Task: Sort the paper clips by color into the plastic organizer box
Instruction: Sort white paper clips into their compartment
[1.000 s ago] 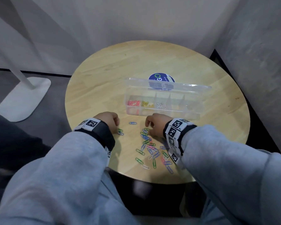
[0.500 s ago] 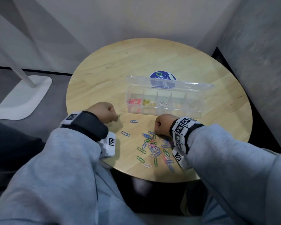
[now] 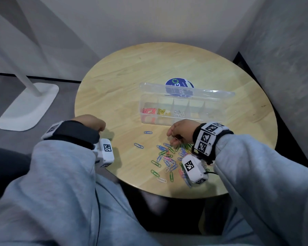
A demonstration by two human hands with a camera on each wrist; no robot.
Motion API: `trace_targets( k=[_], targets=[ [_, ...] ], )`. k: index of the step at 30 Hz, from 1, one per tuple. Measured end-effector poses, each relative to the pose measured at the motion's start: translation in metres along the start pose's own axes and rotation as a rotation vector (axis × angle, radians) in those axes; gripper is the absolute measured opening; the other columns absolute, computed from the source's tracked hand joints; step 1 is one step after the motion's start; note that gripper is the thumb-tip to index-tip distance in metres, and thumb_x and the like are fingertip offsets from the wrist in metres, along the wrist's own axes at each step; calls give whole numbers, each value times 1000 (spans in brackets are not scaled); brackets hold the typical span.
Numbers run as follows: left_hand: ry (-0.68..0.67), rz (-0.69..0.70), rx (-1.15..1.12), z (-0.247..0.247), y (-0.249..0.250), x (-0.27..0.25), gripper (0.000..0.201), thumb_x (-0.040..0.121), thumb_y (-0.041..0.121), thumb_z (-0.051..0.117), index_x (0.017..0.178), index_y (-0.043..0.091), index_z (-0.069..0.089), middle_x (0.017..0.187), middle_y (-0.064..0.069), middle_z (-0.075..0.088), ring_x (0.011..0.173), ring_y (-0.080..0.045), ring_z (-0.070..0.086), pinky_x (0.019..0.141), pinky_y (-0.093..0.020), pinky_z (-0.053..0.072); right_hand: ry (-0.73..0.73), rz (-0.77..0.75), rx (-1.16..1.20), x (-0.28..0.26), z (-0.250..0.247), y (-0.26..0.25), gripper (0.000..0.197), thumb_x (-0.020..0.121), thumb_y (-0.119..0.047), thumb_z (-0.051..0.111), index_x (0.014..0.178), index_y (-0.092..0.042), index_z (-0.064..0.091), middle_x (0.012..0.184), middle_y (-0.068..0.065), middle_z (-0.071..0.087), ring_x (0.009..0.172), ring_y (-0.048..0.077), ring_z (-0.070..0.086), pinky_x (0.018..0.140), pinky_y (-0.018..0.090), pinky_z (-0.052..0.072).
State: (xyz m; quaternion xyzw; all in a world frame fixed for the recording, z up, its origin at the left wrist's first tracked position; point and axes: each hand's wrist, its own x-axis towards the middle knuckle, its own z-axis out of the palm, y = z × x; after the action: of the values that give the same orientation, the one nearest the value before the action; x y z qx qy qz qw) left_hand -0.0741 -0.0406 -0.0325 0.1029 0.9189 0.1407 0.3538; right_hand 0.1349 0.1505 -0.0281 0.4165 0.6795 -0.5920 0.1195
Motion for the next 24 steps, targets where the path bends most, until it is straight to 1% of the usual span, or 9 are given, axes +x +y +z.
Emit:
trace_targets(
  k=[2, 4, 6, 9, 12, 14, 17, 19, 24],
  targets=[
    [-1, 53, 392, 4, 0, -2, 21, 87, 19, 53, 67, 21, 52, 77, -1, 53, 88, -27, 58, 76, -31, 45, -10, -29, -114, -1, 0, -1, 27, 91, 3, 39, 71, -8, 52, 61, 9, 48, 52, 17, 44, 47, 24, 41],
    [-4, 111, 596, 8, 5, -12, 17, 89, 27, 50, 91, 18, 64, 100, -1, 61, 103, -25, 59, 86, -30, 49, -8, -100, -476, -2, 1, -2, 18, 86, -8, 54, 73, -19, 54, 61, -4, 49, 53, 10, 45, 52, 21, 39],
    [-14, 84, 681, 13, 10, -19, 32, 87, 30, 53, 112, 13, 63, 116, -4, 62, 107, -23, 59, 90, -30, 50, -14, -157, -755, -3, 5, -2, 13, 80, -14, 64, 79, -23, 55, 65, -10, 47, 57, 6, 44, 53, 21, 36],
    [-71, 44, 676, 19, 12, -20, 37, 69, 29, 68, 103, 14, 65, 107, -3, 65, 100, -22, 63, 81, -30, 52, 18, -178, -926, 0, 12, 0, 16, 78, -21, 68, 85, -23, 54, 68, -11, 44, 69, 14, 48, 55, 23, 35],
    [-102, 41, 704, 18, 13, -22, 39, 42, 28, 66, 79, 17, 62, 94, 0, 66, 88, -20, 65, 69, -27, 51, -13, -213, -956, 0, 14, 2, 16, 77, -23, 70, 84, -23, 55, 68, -11, 44, 75, 16, 49, 62, 25, 38],
    [-84, 76, 710, 20, 11, -22, 32, 47, 28, 69, 76, 16, 64, 88, -1, 67, 81, -20, 64, 66, -26, 50, -58, -241, -955, -1, 18, 4, 16, 76, -20, 70, 84, -24, 58, 67, -10, 43, 67, 14, 47, 58, 25, 36],
    [-40, 164, 543, 25, 15, -25, 15, 78, 23, 65, 86, 10, 65, 87, -4, 64, 80, -23, 57, 70, -28, 44, -104, -275, -1019, 0, 23, 9, 14, 75, -16, 69, 83, -24, 60, 67, -12, 43, 69, 13, 48, 59, 25, 37],
    [-81, 229, 355, 23, 21, -26, 8, 81, 17, 63, 75, 12, 61, 75, -3, 58, 71, -22, 51, 67, -26, 40, -119, -269, -1036, 2, 22, 9, 15, 76, -17, 68, 81, -25, 57, 68, -12, 43, 67, 11, 47, 60, 26, 39],
    [-248, 449, -132, 18, 40, -39, 32, 79, -5, 64, 59, 12, 46, 43, 3, 50, 47, -16, 41, 52, -23, 33, -70, -216, -958, 1, 8, 12, 15, 78, -11, 63, 71, -21, 55, 64, -11, 50, 63, 10, 48, 53, 20, 37]
  ],
)
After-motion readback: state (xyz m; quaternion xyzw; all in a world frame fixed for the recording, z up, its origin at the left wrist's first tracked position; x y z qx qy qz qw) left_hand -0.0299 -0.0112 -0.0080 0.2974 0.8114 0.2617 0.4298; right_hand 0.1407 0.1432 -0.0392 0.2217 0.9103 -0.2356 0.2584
